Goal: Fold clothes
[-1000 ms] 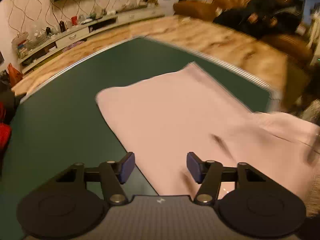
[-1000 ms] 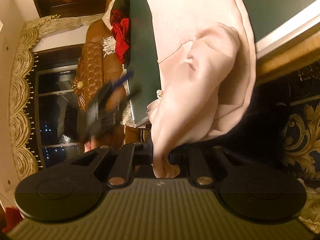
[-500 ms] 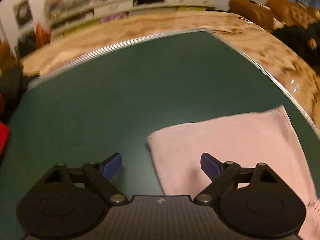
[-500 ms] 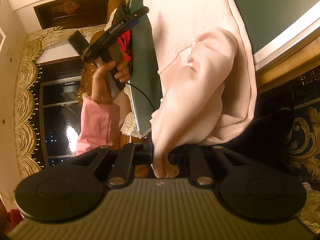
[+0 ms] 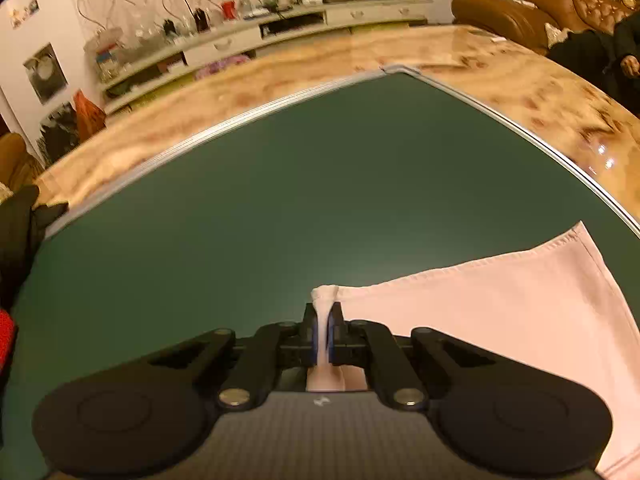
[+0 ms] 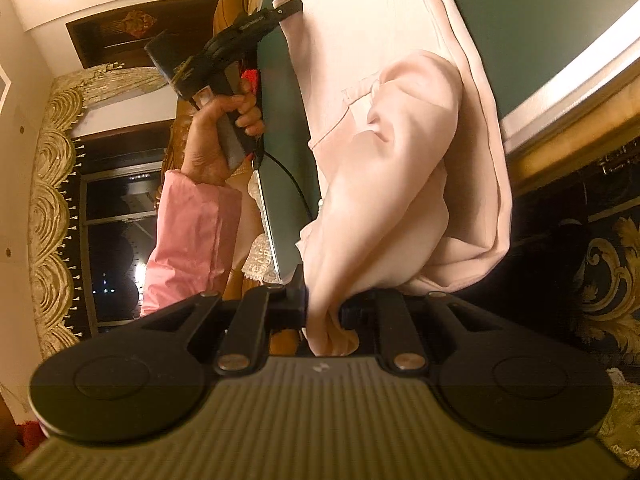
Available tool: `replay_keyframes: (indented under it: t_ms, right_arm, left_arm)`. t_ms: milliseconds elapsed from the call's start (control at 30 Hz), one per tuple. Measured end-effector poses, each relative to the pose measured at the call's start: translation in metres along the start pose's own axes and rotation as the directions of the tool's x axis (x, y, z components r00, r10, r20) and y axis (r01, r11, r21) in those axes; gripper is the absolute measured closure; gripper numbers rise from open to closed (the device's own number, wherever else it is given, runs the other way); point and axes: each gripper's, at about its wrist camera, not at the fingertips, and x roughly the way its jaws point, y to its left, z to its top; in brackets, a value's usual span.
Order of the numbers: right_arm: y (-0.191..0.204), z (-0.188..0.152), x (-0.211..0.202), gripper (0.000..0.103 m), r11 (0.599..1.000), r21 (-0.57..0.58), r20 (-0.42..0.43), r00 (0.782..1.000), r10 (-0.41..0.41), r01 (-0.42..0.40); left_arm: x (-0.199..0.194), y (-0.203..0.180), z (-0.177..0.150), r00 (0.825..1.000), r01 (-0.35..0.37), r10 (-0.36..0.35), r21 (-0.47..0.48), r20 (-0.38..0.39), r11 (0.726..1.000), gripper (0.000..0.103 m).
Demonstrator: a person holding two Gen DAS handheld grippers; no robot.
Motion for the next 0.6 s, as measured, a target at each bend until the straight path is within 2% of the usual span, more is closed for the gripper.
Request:
replay_keyframes:
  t_ms: [133,367,467,500,533,567,600]
  right_arm:
    - [0.008,0.017,0.004,0.084,0.998,-0.045,0.017,0.999,-0.045,0.046]
    - [0.026,0.088,0.019,0.084,0.979,-0.176,0.009,0.994,-0.104,0.104]
    - [0.024,0.119,0.024,0.083,0.972,-0.198,-0.018,0.991,-0.136,0.129]
    - [0.023,0.124,0.024,0.082,0.964,-0.208,-0.019,0.984,-0.175,0.167]
    - [0.024,0.127,0.024,0.069,0.949,-0.222,-0.017,0.973,-0.232,0.222]
    - [0.023,0.129,0.023,0.069,0.940,-0.230,-0.021,0.965,-0.262,0.250]
    - [0.022,0.128,0.020,0.063,0.941,-0.229,-0.031,0.964,-0.263,0.249]
  left_arm:
    - [0.015,0.013,0.024,0.997,-0.075,0.075,0.005,0.028,0.997,0.099]
    - [0.040,0.052,0.079,0.974,-0.198,0.200,-0.029,0.103,0.980,0.098]
    - [0.045,0.069,0.088,0.982,-0.174,0.178,-0.078,0.055,0.982,0.085]
    - [0.041,0.072,0.084,0.987,-0.152,0.157,-0.091,0.045,0.984,0.072]
    - [0.035,0.074,0.077,0.990,-0.131,0.136,-0.098,0.044,0.987,0.059]
    - [0.025,0.073,0.068,0.992,-0.107,0.112,-0.096,0.053,0.990,0.057]
    - [0.013,0.071,0.055,0.994,-0.085,0.091,-0.092,0.064,0.992,0.053]
